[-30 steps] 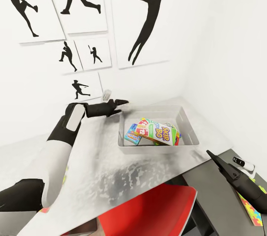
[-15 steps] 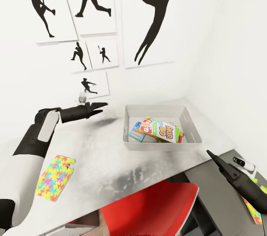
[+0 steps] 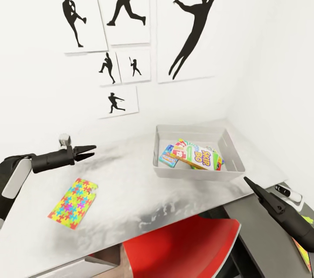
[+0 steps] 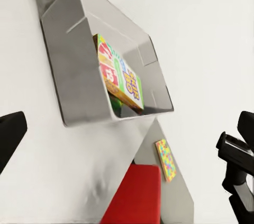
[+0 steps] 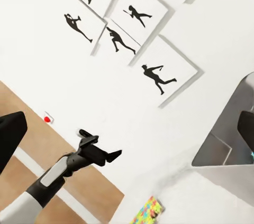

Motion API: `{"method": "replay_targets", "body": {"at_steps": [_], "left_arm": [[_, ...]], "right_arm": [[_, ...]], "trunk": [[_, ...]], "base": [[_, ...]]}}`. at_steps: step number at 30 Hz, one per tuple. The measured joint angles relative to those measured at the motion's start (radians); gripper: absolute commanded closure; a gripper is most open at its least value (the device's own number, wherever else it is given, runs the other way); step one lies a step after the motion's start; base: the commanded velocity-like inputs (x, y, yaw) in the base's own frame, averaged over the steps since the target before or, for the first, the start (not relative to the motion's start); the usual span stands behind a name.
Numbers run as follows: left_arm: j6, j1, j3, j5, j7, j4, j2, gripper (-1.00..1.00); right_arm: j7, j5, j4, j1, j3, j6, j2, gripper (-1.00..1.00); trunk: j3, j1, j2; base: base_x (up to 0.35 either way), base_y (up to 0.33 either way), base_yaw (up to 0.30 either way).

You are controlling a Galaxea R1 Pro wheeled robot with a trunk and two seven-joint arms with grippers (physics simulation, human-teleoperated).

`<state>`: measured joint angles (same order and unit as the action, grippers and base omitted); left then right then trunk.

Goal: Put all the toys in the child's room - the three board games (two on the bed and one on the table), the two jigsaw puzzles on the table, and the tennis ball on the table - inside the toy box on the table in the child's room.

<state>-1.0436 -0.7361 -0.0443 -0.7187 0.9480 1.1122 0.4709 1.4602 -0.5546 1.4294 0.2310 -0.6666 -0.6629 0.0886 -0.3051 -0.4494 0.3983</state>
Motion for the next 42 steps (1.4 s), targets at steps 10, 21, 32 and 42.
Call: {"method": "replay_targets", "body": {"at_steps": [10, 21, 32, 42], "left_arm": [[0.001, 0.151, -0.089, 0.008, 0.089, -0.019, 0.049, -1.0], [0.002, 0.295, -0.129, 0.002, 0.097, -0.027, 0.052, -1.0], [0.002, 0.317, -0.167, 0.012, 0.144, -0.011, 0.052, -1.0], [0.002, 0.318, -0.174, 0.014, 0.148, -0.012, 0.053, -1.0]], "right_arm": [[0.004, 0.001, 0.0, 0.0, 0.001, 0.001, -0.004, -1.0], [0.055, 0.002, 0.001, 0.0, 0.0, 0.004, -0.004, -1.0], [0.062, 0.002, 0.002, 0.0, 0.0, 0.006, -0.006, -1.0], [0.061, 0.002, 0.002, 0.0, 0.0, 0.005, -0.006, -1.0]], "trunk": [[0.015, 0.0, 0.0], [0.031, 0.0, 0.0], [0.046, 0.0, 0.0], [0.049, 0.0, 0.0]], "base": [[0.0, 0.0, 0.13], [-0.011, 0.0, 0.136], [-0.111, 0.0, 0.135], [-0.041, 0.0, 0.027]]}}
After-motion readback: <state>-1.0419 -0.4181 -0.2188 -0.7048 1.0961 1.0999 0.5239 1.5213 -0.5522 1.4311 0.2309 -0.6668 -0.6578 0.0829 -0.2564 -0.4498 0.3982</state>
